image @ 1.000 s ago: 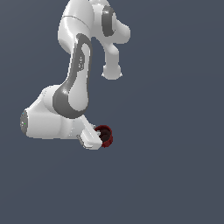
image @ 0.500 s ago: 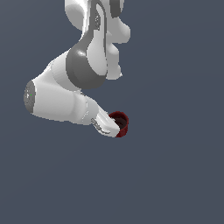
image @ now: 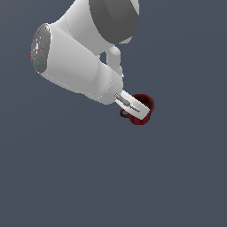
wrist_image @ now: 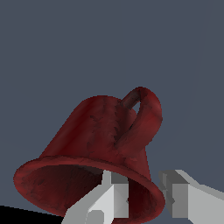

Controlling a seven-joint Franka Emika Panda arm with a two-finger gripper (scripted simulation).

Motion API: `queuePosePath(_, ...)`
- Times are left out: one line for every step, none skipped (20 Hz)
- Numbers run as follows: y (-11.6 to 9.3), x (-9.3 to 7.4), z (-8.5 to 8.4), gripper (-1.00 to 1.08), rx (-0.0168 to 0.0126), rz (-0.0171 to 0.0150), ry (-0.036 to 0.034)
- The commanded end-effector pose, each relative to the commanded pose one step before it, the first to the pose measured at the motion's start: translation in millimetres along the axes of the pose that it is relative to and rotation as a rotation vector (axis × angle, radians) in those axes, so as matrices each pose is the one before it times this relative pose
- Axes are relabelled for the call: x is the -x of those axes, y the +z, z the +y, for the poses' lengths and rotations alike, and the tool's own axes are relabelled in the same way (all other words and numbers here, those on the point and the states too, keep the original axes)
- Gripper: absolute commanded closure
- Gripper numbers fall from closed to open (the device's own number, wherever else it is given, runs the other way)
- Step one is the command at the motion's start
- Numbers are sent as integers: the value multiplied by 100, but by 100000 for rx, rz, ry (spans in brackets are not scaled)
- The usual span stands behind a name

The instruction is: Pick up the object and move it to a goal position.

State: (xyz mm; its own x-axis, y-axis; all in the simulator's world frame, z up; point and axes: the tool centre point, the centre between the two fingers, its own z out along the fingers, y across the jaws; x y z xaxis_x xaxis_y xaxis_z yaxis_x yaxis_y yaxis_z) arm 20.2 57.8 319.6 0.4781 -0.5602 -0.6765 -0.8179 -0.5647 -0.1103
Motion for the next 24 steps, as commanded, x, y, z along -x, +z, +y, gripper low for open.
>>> queuePosePath(-796,2799,-1082,108,-94,98,-173)
queuePosePath(-283,1033,-417,108,0,0,0)
queuePosePath(-281,1023,-417,108,0,0,0)
queuePosePath(-278,1011,-417,108,0,0,0)
queuePosePath(-274,999,-417,108,0,0,0)
queuePosePath(-271,986,-417,108,0,0,0)
queuePosePath(-267,973,-416,108,0,0,0)
queuePosePath(-289,947,-398,108,-41,-27,-1)
queuePosePath(-258,941,-413,108,0,0,0)
queuePosePath(-253,923,-411,108,0,0,0)
queuePosePath(-289,884,-382,108,-64,-15,21)
queuePosePath(-241,883,-405,108,0,0,0)
queuePosePath(-272,826,-369,108,-63,-5,29)
queuePosePath(-209,768,-364,108,0,0,0)
queuePosePath(-228,669,-308,108,-61,0,33)
queuePosePath(-168,617,-301,108,0,0,0)
queuePosePath(-188,526,-249,108,-59,4,36)
queuePosePath(-132,482,-243,108,0,0,0)
queuePosePath(-116,423,-217,108,0,0,0)
queuePosePath(-139,348,-172,108,-57,8,38)
queuePosePath(-89,322,-171,108,0,0,0)
queuePosePath(-78,278,-150,108,0,0,0)
queuePosePath(-93,224,-118,108,-39,8,28)
queuePosePath(-58,204,-115,108,0,0,0)
